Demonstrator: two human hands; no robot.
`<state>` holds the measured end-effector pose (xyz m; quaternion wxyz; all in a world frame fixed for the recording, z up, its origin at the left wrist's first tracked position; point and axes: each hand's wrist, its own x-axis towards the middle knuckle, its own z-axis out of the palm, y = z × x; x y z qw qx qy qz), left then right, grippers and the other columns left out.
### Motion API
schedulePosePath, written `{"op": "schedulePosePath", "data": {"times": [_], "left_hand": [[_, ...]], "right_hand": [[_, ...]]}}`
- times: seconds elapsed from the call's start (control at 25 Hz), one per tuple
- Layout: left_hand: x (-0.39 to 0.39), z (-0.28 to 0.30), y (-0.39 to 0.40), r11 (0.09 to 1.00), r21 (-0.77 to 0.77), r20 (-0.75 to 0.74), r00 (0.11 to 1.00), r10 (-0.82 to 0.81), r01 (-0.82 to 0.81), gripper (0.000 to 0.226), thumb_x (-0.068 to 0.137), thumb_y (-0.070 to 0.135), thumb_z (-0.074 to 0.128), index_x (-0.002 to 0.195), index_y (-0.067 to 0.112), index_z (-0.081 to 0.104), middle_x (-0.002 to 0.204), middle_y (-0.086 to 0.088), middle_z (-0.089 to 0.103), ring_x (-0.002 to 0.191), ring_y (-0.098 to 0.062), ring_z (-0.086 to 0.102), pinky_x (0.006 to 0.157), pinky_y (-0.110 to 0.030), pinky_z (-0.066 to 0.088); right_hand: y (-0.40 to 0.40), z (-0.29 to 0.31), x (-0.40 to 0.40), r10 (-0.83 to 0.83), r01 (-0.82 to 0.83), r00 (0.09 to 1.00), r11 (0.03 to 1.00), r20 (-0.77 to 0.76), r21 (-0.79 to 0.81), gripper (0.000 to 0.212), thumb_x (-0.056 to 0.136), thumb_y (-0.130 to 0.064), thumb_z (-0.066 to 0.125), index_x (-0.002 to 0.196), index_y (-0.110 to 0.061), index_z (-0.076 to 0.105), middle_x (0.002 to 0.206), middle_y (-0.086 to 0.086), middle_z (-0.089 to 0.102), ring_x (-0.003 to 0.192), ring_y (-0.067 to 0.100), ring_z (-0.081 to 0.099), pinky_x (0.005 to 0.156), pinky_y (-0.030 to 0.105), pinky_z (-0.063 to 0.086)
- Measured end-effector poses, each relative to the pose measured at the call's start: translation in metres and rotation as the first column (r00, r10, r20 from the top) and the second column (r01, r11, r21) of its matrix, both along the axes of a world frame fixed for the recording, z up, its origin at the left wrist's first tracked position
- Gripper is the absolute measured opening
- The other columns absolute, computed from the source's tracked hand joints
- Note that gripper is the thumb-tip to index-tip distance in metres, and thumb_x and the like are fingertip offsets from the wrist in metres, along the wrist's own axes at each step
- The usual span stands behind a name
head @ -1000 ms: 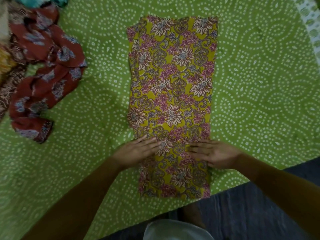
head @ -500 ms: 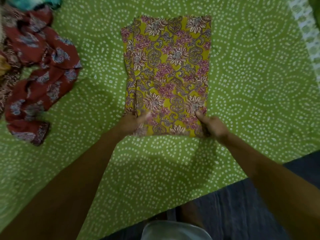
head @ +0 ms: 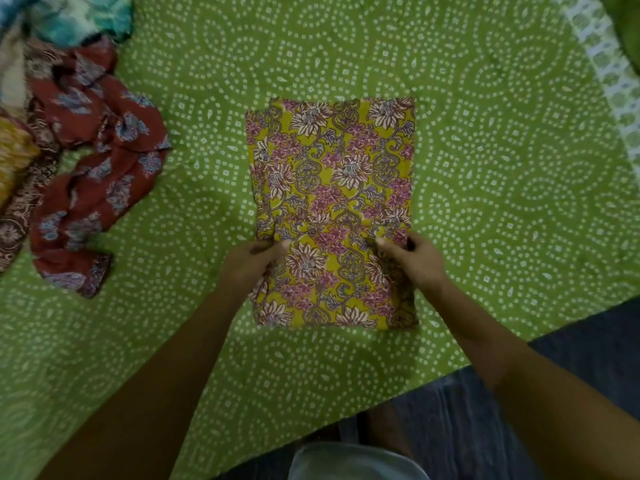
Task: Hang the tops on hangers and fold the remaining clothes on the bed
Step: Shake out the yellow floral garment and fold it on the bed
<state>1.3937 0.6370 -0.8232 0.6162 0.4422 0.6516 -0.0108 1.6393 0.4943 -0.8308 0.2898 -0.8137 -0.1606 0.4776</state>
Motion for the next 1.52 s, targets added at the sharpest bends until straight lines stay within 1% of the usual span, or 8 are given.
{"op": "schedulePosePath", "data": {"times": [0.24,0.36,0.52,0.68,0.84,1.0,1.12,1.52], "left_hand": [[0.017,-0.025,0.019,0.924,0.377,-0.092,0.995,-0.027,0.059,0.047,0.079,0.023,0.077,0.115,0.001,0.058,0.097,-0.010,0.059,0.091,-0.023,0.057,0.077,-0.032,0.046],[0.005,-0.024,0.024,0.503,0.578,-0.402,0.761,-0.509,0.642,0.050,0.084,0.014,0.066,0.130,0.009,0.047,0.118,-0.010,0.055,0.105,-0.025,0.055,0.087,-0.037,0.046],[-0.024,-0.025,0.054,-0.574,0.463,-0.806,0.051,-0.590,0.675,0.072,0.082,0.004,0.037,0.151,0.017,0.023,0.158,-0.006,0.021,0.145,-0.028,0.021,0.116,-0.049,0.020],[-0.011,-0.041,0.065,-0.767,0.379,-0.811,-0.214,-0.545,0.518,0.066,0.089,0.017,0.031,0.153,0.014,0.015,0.159,-0.012,0.012,0.146,-0.030,0.014,0.117,-0.052,0.016],[0.007,-0.065,0.073,-0.657,0.500,-0.645,-0.264,-0.717,0.564,0.076,0.079,0.030,0.039,0.150,0.011,0.021,0.156,-0.010,0.024,0.145,-0.020,0.016,0.119,-0.036,0.005],[0.017,-0.068,0.070,0.400,0.681,-0.034,0.572,-0.820,0.613,0.054,0.091,0.040,0.045,0.122,-0.003,0.058,0.120,-0.022,0.062,0.106,0.001,0.062,0.099,-0.028,0.045],[0.030,-0.082,0.104,0.904,0.403,0.266,0.927,-0.265,0.143,0.058,0.084,0.051,0.066,0.125,0.010,0.061,0.125,-0.014,0.063,0.114,-0.027,0.061,0.097,-0.043,0.049],[0.014,-0.017,0.059,0.982,-0.191,0.245,0.968,0.062,-0.015,0.062,0.062,0.045,0.080,0.115,0.016,0.066,0.110,-0.006,0.071,0.096,-0.018,0.070,0.080,-0.035,0.057]], "right_hand": [[0.023,-0.026,0.017,-0.108,0.099,0.992,0.987,0.067,0.124,0.031,0.082,-0.030,0.073,0.084,-0.001,0.061,0.081,0.008,0.065,0.076,0.021,0.060,0.080,0.051,0.051],[0.018,-0.021,0.019,0.211,-0.249,0.895,0.967,0.393,0.048,0.039,0.084,-0.022,0.069,0.117,-0.008,0.053,0.109,0.008,0.057,0.102,0.022,0.055,0.095,0.043,0.047],[-0.023,-0.014,0.050,0.759,-0.924,0.098,0.309,0.644,-0.224,0.088,0.070,-0.028,0.051,0.152,-0.020,0.018,0.157,0.005,0.020,0.145,0.028,0.015,0.115,0.055,0.016],[-0.009,-0.036,0.058,0.679,-0.898,-0.384,-0.117,0.625,-0.424,0.081,0.078,-0.018,0.041,0.153,-0.028,0.013,0.160,0.005,0.011,0.147,0.029,0.008,0.117,0.052,0.008],[0.038,-0.063,0.060,0.762,-0.981,-0.187,-0.106,0.620,-0.165,0.082,0.080,-0.003,0.058,0.149,-0.034,0.026,0.157,-0.004,0.022,0.146,0.024,0.018,0.118,0.044,0.020],[0.054,-0.054,0.063,0.483,-0.448,0.869,0.861,-0.107,0.239,0.027,0.086,-0.023,0.063,0.108,-0.038,0.071,0.133,-0.001,0.057,0.125,0.026,0.051,0.108,0.046,0.039],[0.084,-0.044,0.074,0.114,-0.062,0.969,0.970,-0.218,0.234,0.047,0.076,-0.039,0.075,0.116,-0.014,0.066,0.113,0.007,0.069,0.106,0.023,0.065,0.093,0.035,0.052],[0.051,-0.005,0.049,-0.113,0.143,0.970,0.982,-0.214,0.127,0.016,0.082,-0.026,0.073,0.083,-0.014,0.063,0.067,-0.009,0.069,0.059,0.003,0.064,0.052,0.016,0.050]]}}
